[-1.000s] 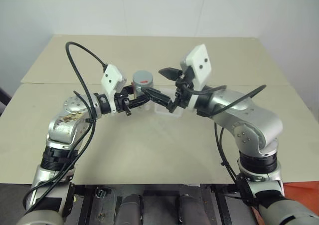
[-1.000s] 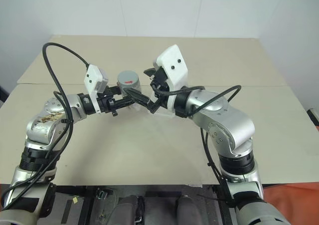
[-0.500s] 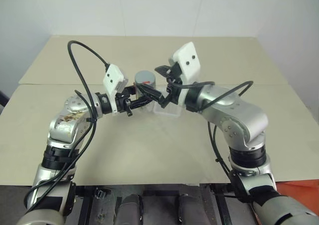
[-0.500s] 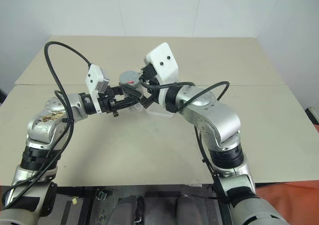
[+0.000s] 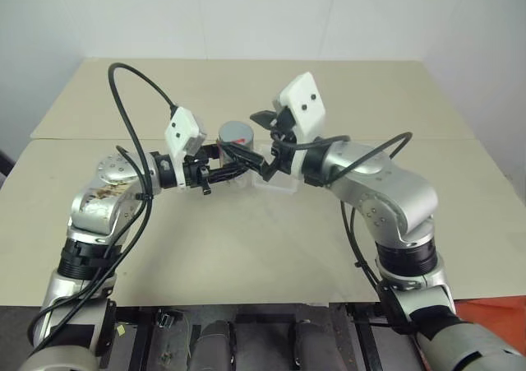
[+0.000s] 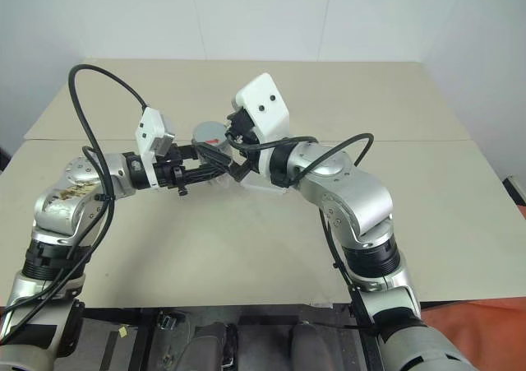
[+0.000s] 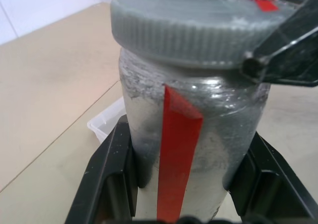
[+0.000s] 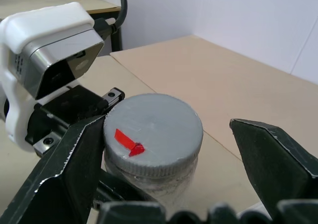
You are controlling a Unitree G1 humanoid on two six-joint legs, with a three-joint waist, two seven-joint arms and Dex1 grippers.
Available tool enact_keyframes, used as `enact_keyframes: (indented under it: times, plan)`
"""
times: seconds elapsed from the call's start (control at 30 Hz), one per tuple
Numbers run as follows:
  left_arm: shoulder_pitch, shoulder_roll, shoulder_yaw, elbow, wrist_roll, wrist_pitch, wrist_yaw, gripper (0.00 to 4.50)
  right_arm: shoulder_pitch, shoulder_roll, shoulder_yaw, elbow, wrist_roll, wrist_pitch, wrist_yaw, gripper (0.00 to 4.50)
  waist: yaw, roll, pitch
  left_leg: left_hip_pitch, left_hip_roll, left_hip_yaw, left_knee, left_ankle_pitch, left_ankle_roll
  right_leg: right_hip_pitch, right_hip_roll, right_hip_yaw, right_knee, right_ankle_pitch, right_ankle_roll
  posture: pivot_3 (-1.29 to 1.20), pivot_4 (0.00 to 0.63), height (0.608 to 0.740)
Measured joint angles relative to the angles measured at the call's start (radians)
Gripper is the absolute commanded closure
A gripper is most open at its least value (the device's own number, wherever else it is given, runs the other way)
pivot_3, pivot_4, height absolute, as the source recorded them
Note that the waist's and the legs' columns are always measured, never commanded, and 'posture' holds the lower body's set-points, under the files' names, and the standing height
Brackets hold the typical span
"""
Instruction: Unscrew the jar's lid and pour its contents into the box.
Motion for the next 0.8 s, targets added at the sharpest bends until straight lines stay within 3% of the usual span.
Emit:
enact_keyframes:
  times: [0.8]
  plan:
    - [0.042, 0.036, 0.052, 0.030, -0.044, -0.021, -0.120, 2.54, 0.060, -0.110, -0.062, -0.046, 0.013, 0.000, 0.027, 0.03, 0.000, 0.000, 0.000, 0.000, 0.000, 0.000, 0.000, 0.000, 0.000, 0.000, 0.000, 0.000, -0.001, 0.000, 0.000, 0.00, 0.150, 0.740]
